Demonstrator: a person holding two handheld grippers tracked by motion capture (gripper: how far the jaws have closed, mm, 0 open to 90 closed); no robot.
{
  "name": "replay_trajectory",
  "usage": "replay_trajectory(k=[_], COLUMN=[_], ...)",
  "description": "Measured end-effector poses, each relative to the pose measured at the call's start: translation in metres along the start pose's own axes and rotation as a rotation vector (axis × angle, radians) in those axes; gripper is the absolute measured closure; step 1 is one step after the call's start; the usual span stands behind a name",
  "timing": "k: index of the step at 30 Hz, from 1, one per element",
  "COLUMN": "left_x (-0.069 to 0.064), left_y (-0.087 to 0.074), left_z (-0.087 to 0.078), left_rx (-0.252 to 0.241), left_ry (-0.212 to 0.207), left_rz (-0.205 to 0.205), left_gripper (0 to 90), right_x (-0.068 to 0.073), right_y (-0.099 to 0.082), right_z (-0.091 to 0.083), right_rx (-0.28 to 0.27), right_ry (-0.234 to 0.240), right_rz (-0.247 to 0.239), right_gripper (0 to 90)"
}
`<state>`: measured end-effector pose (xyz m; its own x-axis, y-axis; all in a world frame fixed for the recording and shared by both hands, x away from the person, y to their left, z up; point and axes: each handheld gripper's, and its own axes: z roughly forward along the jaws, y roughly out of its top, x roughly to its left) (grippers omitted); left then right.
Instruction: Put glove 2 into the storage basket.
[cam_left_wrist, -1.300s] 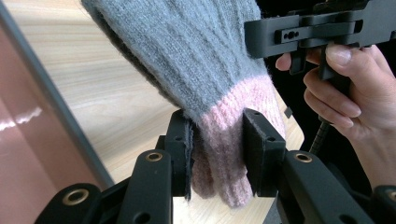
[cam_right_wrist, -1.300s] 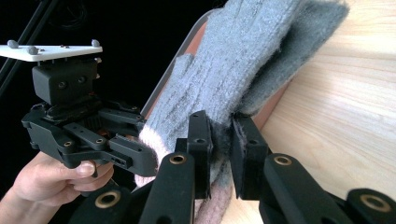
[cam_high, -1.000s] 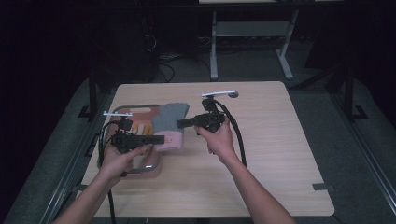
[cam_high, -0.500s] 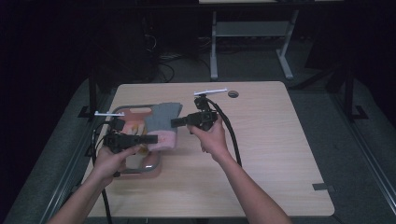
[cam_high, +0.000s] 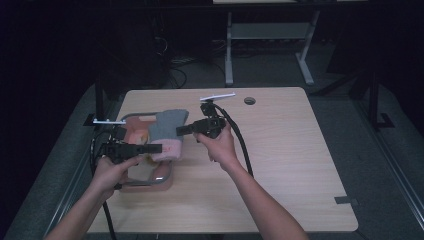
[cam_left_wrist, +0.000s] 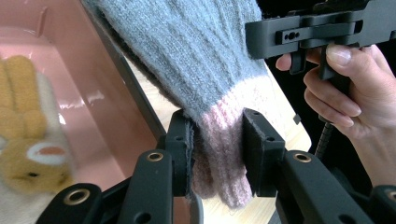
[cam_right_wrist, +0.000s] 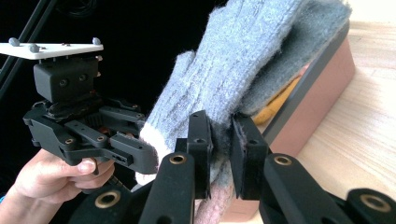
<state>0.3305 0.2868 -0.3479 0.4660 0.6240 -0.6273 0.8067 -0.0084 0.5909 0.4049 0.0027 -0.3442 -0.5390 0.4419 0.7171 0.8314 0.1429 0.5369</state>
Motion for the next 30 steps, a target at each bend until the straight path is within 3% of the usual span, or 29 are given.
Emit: replay_trajectory(k=[30], left_x=[0.019], left_y=[-0.005], left_z=[-0.026], left_rx=[-0.021], left_ry=[0.032], left_rz=[-0.027], left_gripper=[66.5], right_x=[0.011], right_y=[0.011], right_z=[0.034], right_rx=[0.043], right_ry=[0.016], right_rz=[-0.024], right_gripper=[79.0])
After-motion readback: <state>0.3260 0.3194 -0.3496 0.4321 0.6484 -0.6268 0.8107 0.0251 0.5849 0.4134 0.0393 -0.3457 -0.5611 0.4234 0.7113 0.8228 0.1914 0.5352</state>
